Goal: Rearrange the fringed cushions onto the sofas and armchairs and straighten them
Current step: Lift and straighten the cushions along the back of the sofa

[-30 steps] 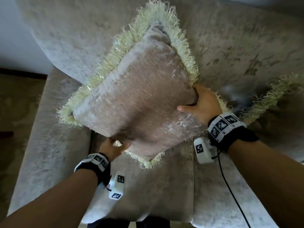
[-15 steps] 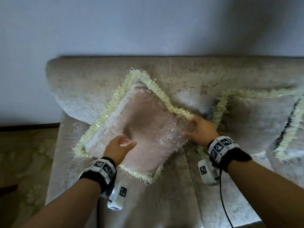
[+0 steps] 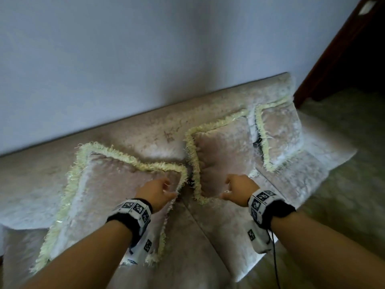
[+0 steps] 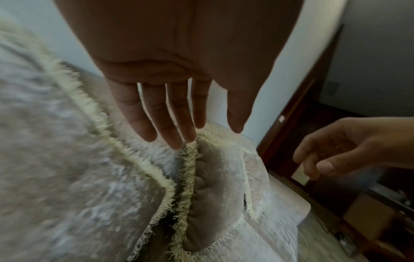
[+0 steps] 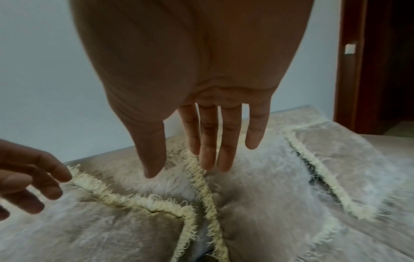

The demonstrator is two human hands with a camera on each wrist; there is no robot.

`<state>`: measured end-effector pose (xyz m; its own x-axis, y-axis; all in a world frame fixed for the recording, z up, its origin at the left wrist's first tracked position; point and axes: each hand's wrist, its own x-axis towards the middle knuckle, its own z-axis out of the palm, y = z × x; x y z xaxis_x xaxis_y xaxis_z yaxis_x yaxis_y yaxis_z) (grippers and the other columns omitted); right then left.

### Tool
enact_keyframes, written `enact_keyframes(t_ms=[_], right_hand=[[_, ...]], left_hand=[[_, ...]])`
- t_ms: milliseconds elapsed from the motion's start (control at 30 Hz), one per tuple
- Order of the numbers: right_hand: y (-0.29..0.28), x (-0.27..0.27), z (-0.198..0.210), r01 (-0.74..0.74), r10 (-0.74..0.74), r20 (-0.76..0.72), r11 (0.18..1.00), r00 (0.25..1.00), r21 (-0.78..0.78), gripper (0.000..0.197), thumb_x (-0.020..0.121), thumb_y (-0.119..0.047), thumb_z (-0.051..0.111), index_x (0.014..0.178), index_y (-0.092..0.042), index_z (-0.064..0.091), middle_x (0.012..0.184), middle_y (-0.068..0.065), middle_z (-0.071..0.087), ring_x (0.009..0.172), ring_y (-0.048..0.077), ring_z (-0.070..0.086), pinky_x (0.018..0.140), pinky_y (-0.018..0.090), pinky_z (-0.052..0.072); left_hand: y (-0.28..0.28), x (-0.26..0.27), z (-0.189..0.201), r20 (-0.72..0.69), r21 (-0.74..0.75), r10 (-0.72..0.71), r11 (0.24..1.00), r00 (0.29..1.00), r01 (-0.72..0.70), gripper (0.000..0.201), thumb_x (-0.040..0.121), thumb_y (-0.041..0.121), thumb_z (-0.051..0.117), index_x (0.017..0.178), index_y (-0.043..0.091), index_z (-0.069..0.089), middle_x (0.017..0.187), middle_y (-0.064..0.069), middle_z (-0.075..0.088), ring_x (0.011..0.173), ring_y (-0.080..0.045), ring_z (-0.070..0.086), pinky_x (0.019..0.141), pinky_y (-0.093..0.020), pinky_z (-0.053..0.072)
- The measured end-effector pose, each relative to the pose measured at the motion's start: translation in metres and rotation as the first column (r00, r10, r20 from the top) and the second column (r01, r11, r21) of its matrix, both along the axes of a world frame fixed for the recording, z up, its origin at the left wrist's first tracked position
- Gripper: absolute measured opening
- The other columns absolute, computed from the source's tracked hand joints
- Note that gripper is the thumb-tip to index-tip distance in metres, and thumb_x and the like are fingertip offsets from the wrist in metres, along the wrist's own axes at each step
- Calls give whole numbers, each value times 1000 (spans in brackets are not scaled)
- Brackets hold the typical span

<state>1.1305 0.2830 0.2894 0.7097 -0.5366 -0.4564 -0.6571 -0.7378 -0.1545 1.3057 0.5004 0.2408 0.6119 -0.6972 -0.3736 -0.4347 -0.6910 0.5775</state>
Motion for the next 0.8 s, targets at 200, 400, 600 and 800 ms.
enact_keyframes(t_ms=[200, 400, 600, 800], right_hand=[[-44, -89, 14, 126, -126, 5, 992, 992, 13, 61, 85, -51, 72, 132, -17, 54, 122, 7, 66, 109, 26, 64, 93, 38, 54], [-91, -192, 26, 142, -143, 34, 989, 989, 42, 71, 86, -59, 69, 138, -14, 51, 125, 8, 67, 115, 26, 62, 92, 36, 51], [-140, -295, 44, 134, -136, 31, 989, 990, 59, 80, 84, -70, 61, 138, -11, 50, 119, 10, 66, 113, 29, 59, 89, 38, 50], [-189, -370, 67, 203, -203, 44, 979, 978, 13, 66, 88, -59, 66, 131, -12, 53, 125, 11, 61, 108, 30, 62, 93, 44, 54]], left_hand=[[-56, -56, 29, 93, 105, -170, 982, 981, 160, 55, 87, 48, 73, 133, 23, 58, 126, 3, 67, 109, -17, 65, 98, -36, 53], [-111, -143, 49, 110, 178, -225, 963, 968, 203, 68, 76, 55, 80, 133, 27, 54, 128, 5, 65, 110, -15, 64, 94, -31, 52], [-176, -243, 51, 129, 224, -313, 934, 941, 280, 73, 76, 65, 74, 135, 28, 52, 130, 5, 65, 112, -16, 64, 95, -33, 53], [-252, -315, 71, 206, 286, -465, 870, 861, 401, 63, 85, 64, 66, 136, 28, 57, 129, 4, 66, 114, -20, 63, 98, -39, 53]])
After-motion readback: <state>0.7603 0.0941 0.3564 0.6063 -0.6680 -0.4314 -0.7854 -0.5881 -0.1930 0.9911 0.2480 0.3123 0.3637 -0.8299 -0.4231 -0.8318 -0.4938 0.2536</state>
